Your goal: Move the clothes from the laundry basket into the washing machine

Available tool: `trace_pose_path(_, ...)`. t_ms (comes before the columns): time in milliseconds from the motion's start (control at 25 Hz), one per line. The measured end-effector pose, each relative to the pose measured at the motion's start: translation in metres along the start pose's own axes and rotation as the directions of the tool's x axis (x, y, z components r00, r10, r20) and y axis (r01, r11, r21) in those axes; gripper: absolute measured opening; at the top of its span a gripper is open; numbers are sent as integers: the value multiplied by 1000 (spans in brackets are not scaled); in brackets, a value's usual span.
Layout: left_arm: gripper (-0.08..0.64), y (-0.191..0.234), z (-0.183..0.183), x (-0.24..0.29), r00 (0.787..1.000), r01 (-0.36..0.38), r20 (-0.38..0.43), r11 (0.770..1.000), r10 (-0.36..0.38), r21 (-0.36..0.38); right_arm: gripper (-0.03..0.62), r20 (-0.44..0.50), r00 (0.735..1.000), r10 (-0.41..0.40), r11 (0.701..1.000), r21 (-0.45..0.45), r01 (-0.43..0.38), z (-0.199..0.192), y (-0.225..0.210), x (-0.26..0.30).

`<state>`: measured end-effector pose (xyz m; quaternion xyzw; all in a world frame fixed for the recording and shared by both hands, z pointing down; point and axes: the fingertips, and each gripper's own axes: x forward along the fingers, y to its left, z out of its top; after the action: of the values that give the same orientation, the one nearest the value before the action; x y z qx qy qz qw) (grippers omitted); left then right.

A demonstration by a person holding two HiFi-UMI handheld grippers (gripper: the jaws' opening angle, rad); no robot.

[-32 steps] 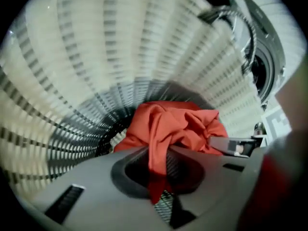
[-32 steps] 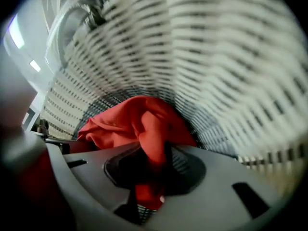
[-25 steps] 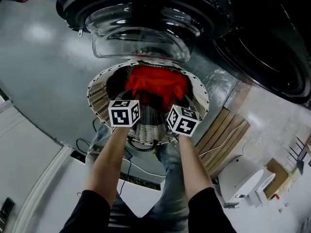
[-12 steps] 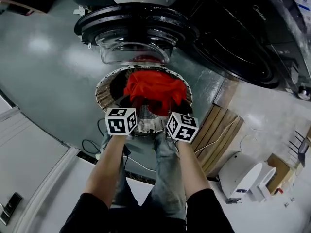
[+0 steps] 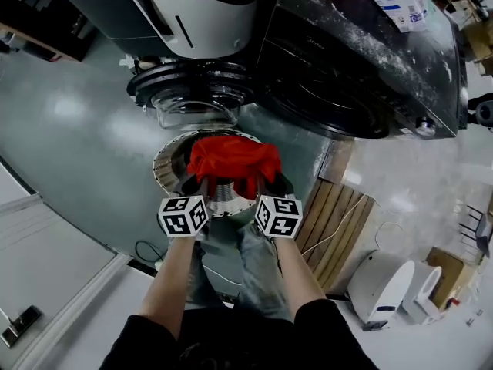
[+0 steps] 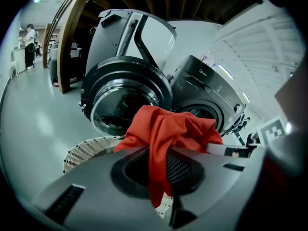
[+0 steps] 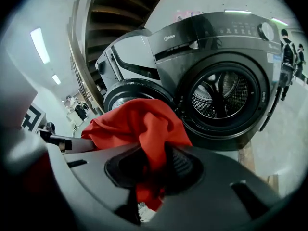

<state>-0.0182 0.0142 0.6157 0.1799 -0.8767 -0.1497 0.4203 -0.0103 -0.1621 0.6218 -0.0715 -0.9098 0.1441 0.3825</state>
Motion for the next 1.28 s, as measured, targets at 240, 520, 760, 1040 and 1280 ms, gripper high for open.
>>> trace_pose_path(240,58,-47,30,-29,997,-13,73,1000,12,13,94,64,997,47,999,-15,-46,47,-8,-42)
trace_pose_path(520,58,-91,76,-51,992,16,126,997,-25,70,92,122,991,61,997,-46,-55,113,-18,-81)
trace_pose_path(760,58,-122,112,-74,983,84,155,991,-99,104,91,192,981,-1,999,-38,9,154,-12,-122)
trace_pose_path(1040,58,-149,153,-97,962,184,170,966,-215,180,89,283,957,-64,997,-21,73,191,-2,-168)
trace_pose_path(1280,58,-180,190,-109,931,259,187,929,-312,263,91,356,928,-110,991,-34,130,225,-3,-202)
